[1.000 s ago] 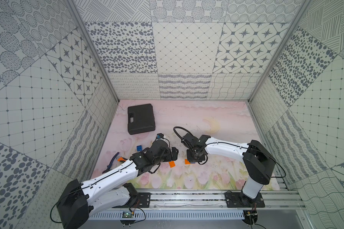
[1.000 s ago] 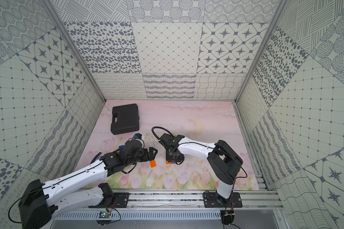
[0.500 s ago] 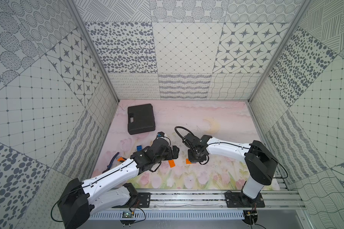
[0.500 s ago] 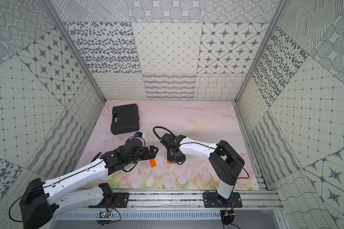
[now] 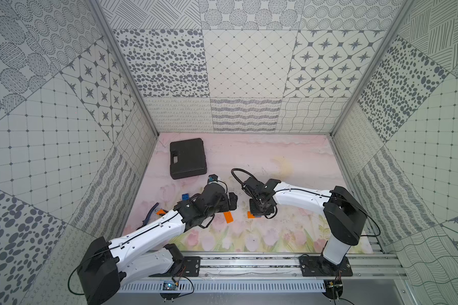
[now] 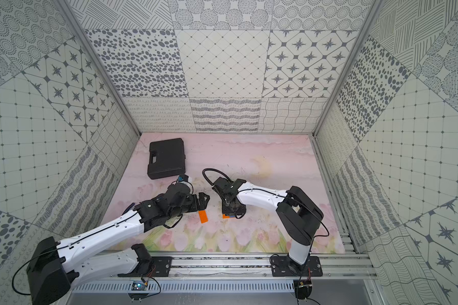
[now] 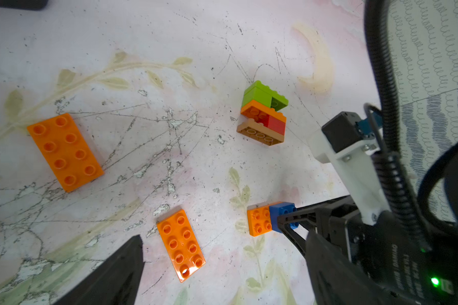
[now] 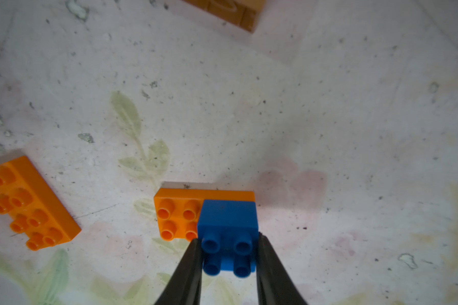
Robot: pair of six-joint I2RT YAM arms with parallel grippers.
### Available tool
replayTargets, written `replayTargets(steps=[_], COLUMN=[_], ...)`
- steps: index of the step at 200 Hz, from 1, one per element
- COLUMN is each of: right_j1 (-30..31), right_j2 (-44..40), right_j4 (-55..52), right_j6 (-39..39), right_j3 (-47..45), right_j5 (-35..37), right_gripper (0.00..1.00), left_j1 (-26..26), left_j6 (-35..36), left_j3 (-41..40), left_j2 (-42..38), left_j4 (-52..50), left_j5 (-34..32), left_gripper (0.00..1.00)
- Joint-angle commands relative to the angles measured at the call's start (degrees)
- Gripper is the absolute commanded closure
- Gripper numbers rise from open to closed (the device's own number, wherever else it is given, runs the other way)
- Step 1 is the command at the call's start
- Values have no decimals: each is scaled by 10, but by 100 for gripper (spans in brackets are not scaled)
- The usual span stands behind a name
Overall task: Assemble the number 5 with lego
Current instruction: Assemble the lego brick with the lego brick.
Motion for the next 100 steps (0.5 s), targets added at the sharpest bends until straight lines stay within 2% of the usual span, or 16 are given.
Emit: replayTargets(steps=[1,16,37,100], right_j1=[5,4,3,2], right_j2=[14,-11,-41,-130], right_j4=[7,14,7,53], right_j6=[-11,-13,-14,-11], right_j3=[-11,-9,-5,-54], right_j5=[6,4,8,26], right_gripper=[55,53,44,42], left_j1=[2,4,12,104], left_j6=[-14,-23,-32,-58], left_j3=[20,29,35,42], left_j2=[9,14,20,40], left_j4=[-49,-67,-90,-128], left_j5=[-50,-61,-68,-18], left_gripper=[1,1,1,7])
